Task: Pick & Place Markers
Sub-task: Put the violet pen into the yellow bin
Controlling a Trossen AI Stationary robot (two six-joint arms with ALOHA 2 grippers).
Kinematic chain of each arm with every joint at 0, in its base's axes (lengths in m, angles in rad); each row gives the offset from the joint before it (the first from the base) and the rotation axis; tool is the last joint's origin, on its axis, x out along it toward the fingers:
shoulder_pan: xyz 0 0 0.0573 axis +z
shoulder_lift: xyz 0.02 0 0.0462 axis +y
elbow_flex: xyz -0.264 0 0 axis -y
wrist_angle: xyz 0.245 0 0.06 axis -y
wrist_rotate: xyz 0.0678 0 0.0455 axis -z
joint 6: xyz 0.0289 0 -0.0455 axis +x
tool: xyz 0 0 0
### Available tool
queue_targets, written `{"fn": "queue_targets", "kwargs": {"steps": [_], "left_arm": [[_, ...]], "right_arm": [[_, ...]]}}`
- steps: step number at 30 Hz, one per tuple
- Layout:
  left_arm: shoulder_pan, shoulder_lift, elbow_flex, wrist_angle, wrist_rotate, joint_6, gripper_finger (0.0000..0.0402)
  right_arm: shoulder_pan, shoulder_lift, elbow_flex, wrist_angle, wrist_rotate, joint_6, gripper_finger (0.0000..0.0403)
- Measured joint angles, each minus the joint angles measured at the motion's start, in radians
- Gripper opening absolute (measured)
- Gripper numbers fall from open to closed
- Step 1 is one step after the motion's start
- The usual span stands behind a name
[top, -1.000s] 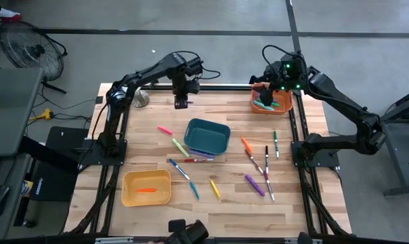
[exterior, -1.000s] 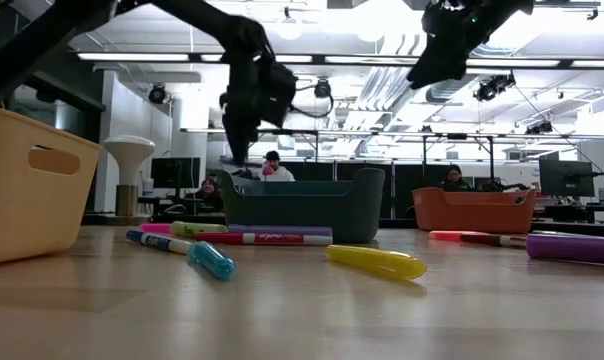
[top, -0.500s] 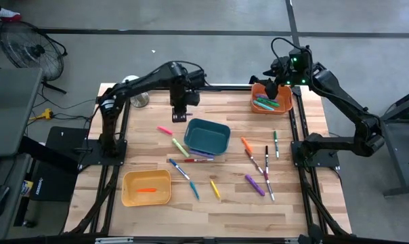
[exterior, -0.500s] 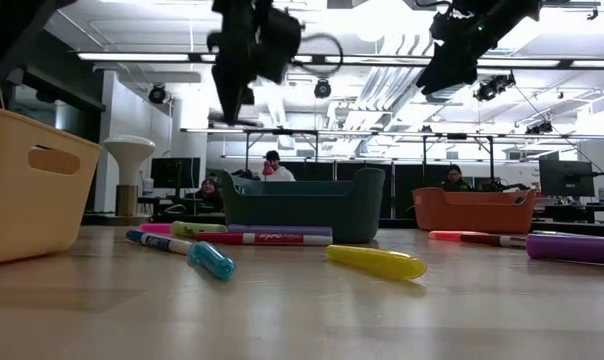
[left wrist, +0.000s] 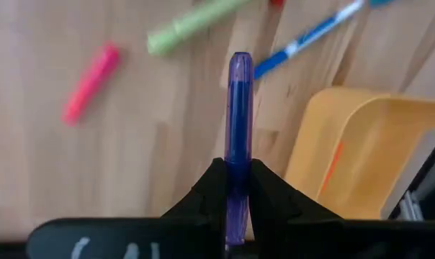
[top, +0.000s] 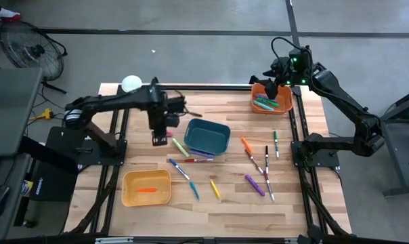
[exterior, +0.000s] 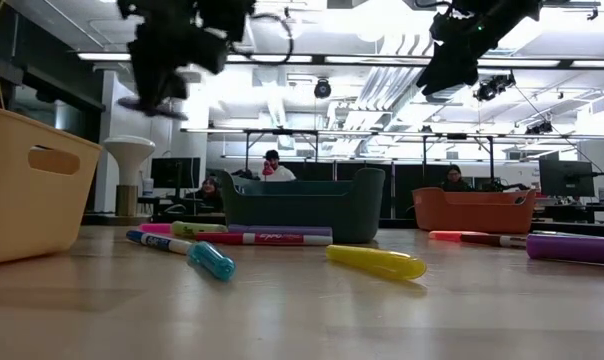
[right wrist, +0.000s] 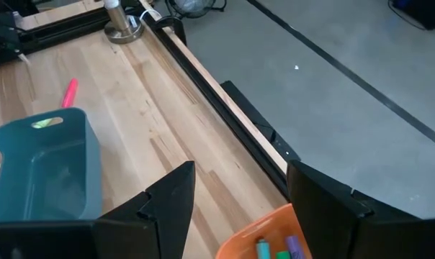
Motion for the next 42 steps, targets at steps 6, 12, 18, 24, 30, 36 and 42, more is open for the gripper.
{"fn": "queue_targets", "kwargs": {"steps": [6,12,18,24,30,36,42], "left_arm": [[-0.13,-0.141,-0.174,0.046,0.045,-0.132,0.0028],[-0.327,-0.233,-0.271,0.104,0.067,-0.301,0.0028],[-0.517,-0.287,-0.336,0.256,0.054,-0.512,0.0028],[-0.692,-0.283,-0.372,0.34,0.005,-0.643,0.0028],[-0.741,-0.256,-0.423,0.45,-0.031,-0.813,0.0028],[-0.741,-0.201,-0.456,0.504,-0.044,-0.899,0.0028],[-0.741,-0.077,-0.458,0.506,0.037,-0.881,0.0028]], "right_arm": [[0.001,0.0,0.0,0.005,0.004,0.05,0.0208],[0.001,0.0,0.0,0.004,0.011,0.072,0.0208],[0.009,0.0,0.0,-0.003,0.073,0.1,0.0208],[0.058,0.0,0.0,-0.004,0.118,0.113,0.0208],[0.106,0.0,0.0,-0.003,0.142,0.078,0.0208],[0.13,0.0,0.0,-0.014,0.135,0.013,0.0208],[0.139,0.0,0.0,-0.019,0.135,-0.024,0.0208]]}}
